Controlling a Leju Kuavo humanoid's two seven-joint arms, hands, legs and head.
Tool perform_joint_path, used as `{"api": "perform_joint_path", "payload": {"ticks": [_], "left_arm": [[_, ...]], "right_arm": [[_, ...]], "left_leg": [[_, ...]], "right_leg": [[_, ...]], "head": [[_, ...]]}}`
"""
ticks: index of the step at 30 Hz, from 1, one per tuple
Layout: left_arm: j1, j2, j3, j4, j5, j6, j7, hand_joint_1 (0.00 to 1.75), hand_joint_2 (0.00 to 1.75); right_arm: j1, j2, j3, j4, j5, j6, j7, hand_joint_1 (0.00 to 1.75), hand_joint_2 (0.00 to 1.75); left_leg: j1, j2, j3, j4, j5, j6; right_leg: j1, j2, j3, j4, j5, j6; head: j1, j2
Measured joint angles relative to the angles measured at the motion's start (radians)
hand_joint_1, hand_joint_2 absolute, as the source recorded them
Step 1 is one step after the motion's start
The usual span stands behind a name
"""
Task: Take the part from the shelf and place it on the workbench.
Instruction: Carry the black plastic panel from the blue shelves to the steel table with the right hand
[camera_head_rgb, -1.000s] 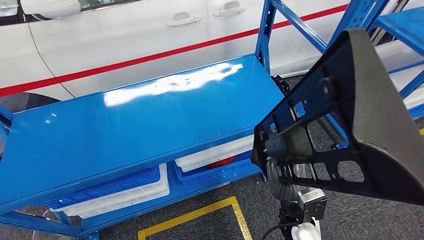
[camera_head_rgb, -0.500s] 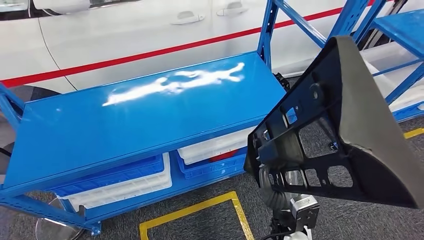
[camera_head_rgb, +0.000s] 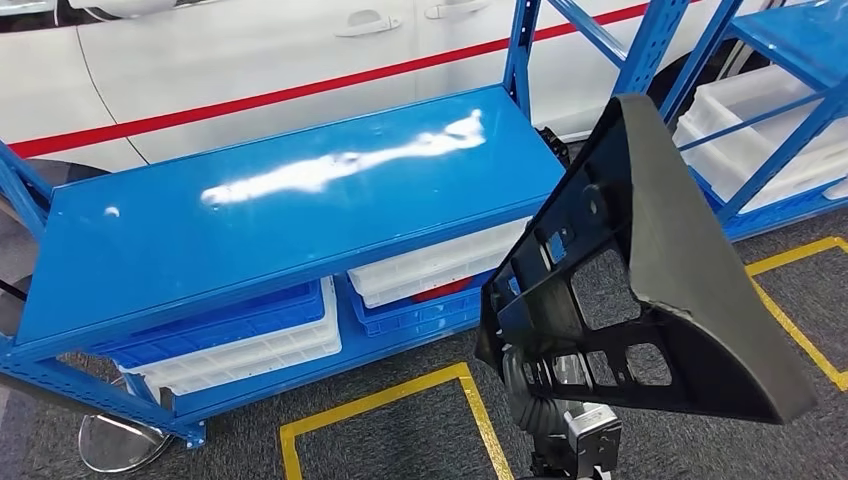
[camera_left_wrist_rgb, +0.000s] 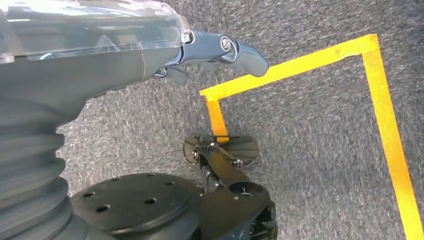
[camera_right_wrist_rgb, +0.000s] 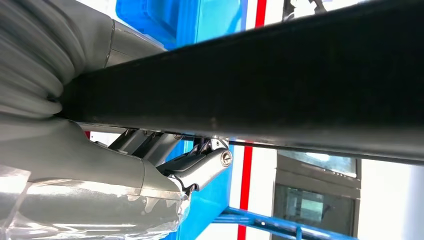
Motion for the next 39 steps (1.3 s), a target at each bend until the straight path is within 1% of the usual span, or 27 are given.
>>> {"api": "perform_joint_path", "payload": {"ticks": [2, 4, 5, 6, 7, 8, 10, 12, 14, 15, 16, 19, 20, 21, 22, 23, 24, 26, 27, 30, 31, 33, 35, 36, 37, 38, 39], "left_arm": [[0.000, 0.000, 0.000, 0.000, 0.000, 0.000, 0.000, 0.00, 1.75], [0.000, 0.000, 0.000, 0.000, 0.000, 0.000, 0.000, 0.00, 1.75], [0.000, 0.000, 0.000, 0.000, 0.000, 0.000, 0.000, 0.00, 1.75], [0.000, 0.000, 0.000, 0.000, 0.000, 0.000, 0.000, 0.00, 1.75], [0.000, 0.000, 0.000, 0.000, 0.000, 0.000, 0.000, 0.00, 1.75], [-0.001, 0.000, 0.000, 0.000, 0.000, 0.000, 0.000, 0.00, 1.75], [-0.002, 0.001, 0.000, 0.000, 0.000, 0.000, 0.000, 0.00, 1.75], [-0.003, 0.001, -0.001, 0.000, 0.000, 0.001, 0.001, 0.00, 1.75], [-0.003, 0.001, -0.003, 0.000, 0.000, 0.002, 0.000, 0.00, 1.75], [-0.004, 0.001, -0.005, 0.000, 0.000, 0.002, 0.000, 0.00, 1.75], [-0.005, 0.000, -0.007, 0.000, 0.000, 0.003, -0.001, 0.00, 1.75], [-0.005, 0.000, -0.010, 0.000, 0.001, 0.005, -0.002, 0.00, 1.75], [-0.005, 0.000, -0.011, 0.000, 0.001, 0.006, -0.001, 0.00, 1.75], [-0.005, 0.000, -0.013, 0.000, 0.001, 0.006, 0.000, 0.00, 1.75], [-0.005, 0.000, -0.015, 0.000, 0.001, 0.006, 0.001, 0.00, 1.75], [-0.005, 0.000, -0.016, 0.000, 0.000, 0.005, 0.003, 0.00, 1.75], [-0.005, 0.000, -0.019, 0.000, -0.002, 0.004, 0.005, 0.00, 1.75], [-0.006, -0.001, -0.027, 0.000, -0.011, 0.004, 0.012, 0.00, 1.75], [-0.006, -0.001, -0.033, 0.000, -0.017, 0.004, 0.016, 0.00, 1.75], [-0.005, -0.002, -0.048, 0.000, -0.025, 0.006, 0.025, 0.00, 1.75], [-0.005, -0.002, -0.051, 0.001, -0.025, 0.007, 0.028, 0.00, 1.75], [-0.004, -0.002, -0.058, 0.001, -0.026, 0.008, 0.034, 0.00, 1.75], [-0.005, -0.002, -0.067, 0.001, -0.029, 0.008, 0.041, 0.00, 1.75], [-0.005, -0.002, -0.072, 0.001, -0.032, 0.008, 0.046, 0.00, 1.75], [-0.005, -0.002, -0.076, 0.001, -0.035, 0.008, 0.049, 0.00, 1.75], [-0.005, -0.002, -0.081, 0.001, -0.038, 0.008, 0.051, 0.00, 1.75], [-0.005, -0.002, -0.085, 0.001, -0.040, 0.009, 0.054, 0.00, 1.75]], "right_arm": [[0.000, 0.003, 0.002, 0.000, 0.000, 0.001, 0.000, 1.75, 1.75], [0.001, 0.006, 0.004, 0.000, 0.000, 0.001, 0.000, 1.75, 1.75], [0.001, 0.006, 0.004, 0.001, 0.000, 0.001, 0.000, 1.75, 1.75], [0.002, 0.006, 0.004, 0.001, 0.000, 0.001, 0.000, 1.75, 1.75], [0.002, 0.006, 0.004, 0.002, 0.000, 0.001, 0.000, 1.75, 1.75], [0.002, 0.006, 0.004, 0.002, 0.000, 0.001, 0.000, 1.75, 1.75], [0.002, 0.007, 0.005, 0.002, 0.000, 0.001, 0.000, 1.75, 1.75], [0.002, 0.007, 0.006, 0.002, 0.000, -0.001, 0.001, 1.75, 1.75], [0.003, 0.008, 0.008, 0.002, 0.000, -0.005, 0.001, 1.75, 1.75], [0.005, 0.008, 0.009, 0.002, 0.000, -0.008, 0.001, 1.75, 1.75], [0.007, 0.008, 0.009, 0.001, 0.001, -0.012, 0.000, 1.75, 1.75], [0.021, 0.007, 0.010, -0.005, 0.003, -0.022, -0.001, 1.75, 1.75], [0.026, 0.007, 0.011, -0.009, 0.004, -0.026, -0.002, 1.75, 1.75], [0.031, 0.006, 0.011, -0.013, 0.005, -0.029, -0.003, 1.75, 1.75], [0.036, 0.006, 0.013, -0.018, 0.006, -0.033, -0.004, 1.75, 1.75], [0.040, 0.005, 0.014, -0.023, 0.007, -0.036, -0.005, 1.75, 1.75], [0.043, 0.005, 0.015, -0.028, 0.009, -0.038, -0.006, 1.75, 1.75], [0.050, 0.005, 0.020, -0.037, 0.014, -0.045, -0.007, 1.75, 1.75], [0.056, 0.004, 0.024, -0.042, 0.016, -0.050, -0.008, 1.75, 1.75], [0.076, 0.004, 0.033, -0.051, 0.022, -0.062, -0.010, 1.75, 1.75], [0.079, 0.004, 0.036, -0.052, 0.023, -0.067, -0.010, 1.75, 1.75], [0.082, 0.003, 0.043, -0.053, 0.024, -0.077, -0.011, 1.75, 1.75], [0.085, 0.003, 0.048, -0.054, 0.023, -0.084, -0.011, 1.75, 1.75], [0.086, 0.002, 0.051, -0.054, 0.023, -0.086, -0.010, 1.75, 1.75], [0.086, 0.002, 0.054, -0.054, 0.021, -0.088, -0.010, 1.75, 1.75], [0.086, 0.002, 0.057, -0.054, 0.020, -0.089, -0.010, 1.75, 1.75], [0.086, 0.001, 0.059, -0.054, 0.020, -0.090, -0.010, 1.75, 1.75]], "left_leg": [[0.004, -0.001, -0.032, 0.085, -0.078, -0.010], [0.009, -0.001, -0.067, 0.210, -0.156, -0.018], [0.011, -0.001, -0.071, 0.248, -0.167, -0.020], [0.013, -0.001, -0.057, 0.252, -0.157, -0.022], [0.014, -0.001, -0.024, 0.217, -0.131, -0.021], [0.014, -0.001, 0.023, 0.153, -0.102, -0.020], [0.012, -0.002, 0.119, 0.007, -0.078, -0.012], [0.007, -0.004, 0.152, -0.058, -0.082, -0.001], [0.006, -0.003, 0.142, -0.064, -0.068, 0.013], [0.007, -0.001, 0.136, -0.067, -0.058, 0.021], [0.009, 0.002, 0.128, -0.071, -0.047, 0.029], [0.005, 0.005, 0.096, -0.071, -0.019, 0.044], [0.003, 0.006, 0.083, -0.069, -0.011, 0.045], [0.002, 0.006, 0.070, -0.065, -0.003, 0.044], [0.001, 0.006, 0.057, -0.059, 0.003, 0.043], [0.001, 0.005, 0.045, -0.053, 0.007, 0.041], [0.001, 0.005, 0.034, -0.045, 0.010, 0.039], [-0.001, 0.005, 0.017, -0.031, 0.015, 0.031], [-0.002, 0.005, 0.012, -0.026, 0.019, 0.026], [0.000, 0.004, 0.005, -0.023, 0.030, 0.007], [0.001, 0.003, 0.000, -0.015, 0.020, 0.000], [0.006, 0.001, -0.027, 0.054, -0.046, -0.010], [0.010, 0.001, -0.065, 0.176, -0.130, -0.018], [0.012, 0.001, -0.074, 0.225, -0.149, -0.021], [0.012, 0.001, -0.068, 0.242, -0.145, -0.022], [0.013, 0.001, -0.044, 0.225, -0.125, -0.022], [0.013, 0.001, -0.001, 0.169, -0.095, -0.019]], "right_leg": [[-0.003, -0.003, -0.018, -0.004, 0.019, -0.012], [-0.002, -0.003, -0.043, -0.002, 0.036, -0.013], [-0.002, -0.004, -0.055, 0.000, 0.044, -0.012], [-0.002, -0.004, -0.066, 0.002, 0.051, -0.010], [-0.003, -0.004, -0.077, 0.003, 0.059, -0.008], [-0.003, -0.004, -0.085, 0.005, 0.065, -0.005], [-0.002, -0.003, -0.095, 0.007, 0.079, 0.005], [-0.001, -0.004, -0.097, 0.005, 0.092, 0.018], [-0.003, -0.004, -0.099, 0.003, 0.102, 0.032], [-0.004, -0.003, -0.104, 0.010, 0.091, 0.037], [-0.004, -0.001, -0.114, 0.035, 0.061, 0.041], [-0.005, 0.001, -0.163, 0.204, -0.079, 0.048], [-0.005, 0.001, -0.173, 0.258, -0.102, 0.050], [-0.005, 0.001, -0.170, 0.286, -0.103, 0.050], [-0.005, 0.001, -0.152, 0.281, -0.086, 0.050], [-0.005, 0.001, -0.116, 0.240, -0.057, 0.048], [-0.004, 0.001, -0.066, 0.169, -0.035, 0.044], [0.001, 0.001, 0.016, 0.040, -0.023, 0.033], [0.004, 0.001, 0.035, 0.005, -0.028, 0.028], [0.006, 0.001, 0.029, -0.008, -0.019, 0.008], [0.005, 0.000, 0.024, -0.011, -0.011, -0.001], [0.002, -0.002, 0.008, -0.016, 0.006, -0.016], [0.004, -0.002, -0.013, -0.015, 0.021, -0.021], [0.004, -0.002, -0.024, -0.013, 0.028, -0.020], [0.005, -0.003, -0.035, -0.011, 0.035, -0.019], [0.005, -0.002, -0.045, -0.008, 0.041, -0.017], [0.005, -0.002, -0.054, -0.004, 0.046, -0.015]], "head": [[-0.001, 0.000], [-0.001, 0.000], [-0.001, 0.000], [-0.001, 0.000], [-0.001, 0.000], [-0.001, 0.000], [-0.001, 0.000], [-0.001, 0.000], [-0.001, 0.000], [-0.001, 0.000], [0.000, 0.000], [0.000, 0.000], [0.000, 0.000], [0.000, 0.000], [0.000, 0.000], [0.000, 0.000], [0.000, 0.000], [0.000, 0.000], [0.000, 0.000], [0.000, 0.000], [-0.001, 0.000], [-0.002, 0.000], [-0.002, 0.000], [-0.002, 0.000], [-0.002, 0.000], [-0.002, 0.000], [-0.002, 0.000]]}}
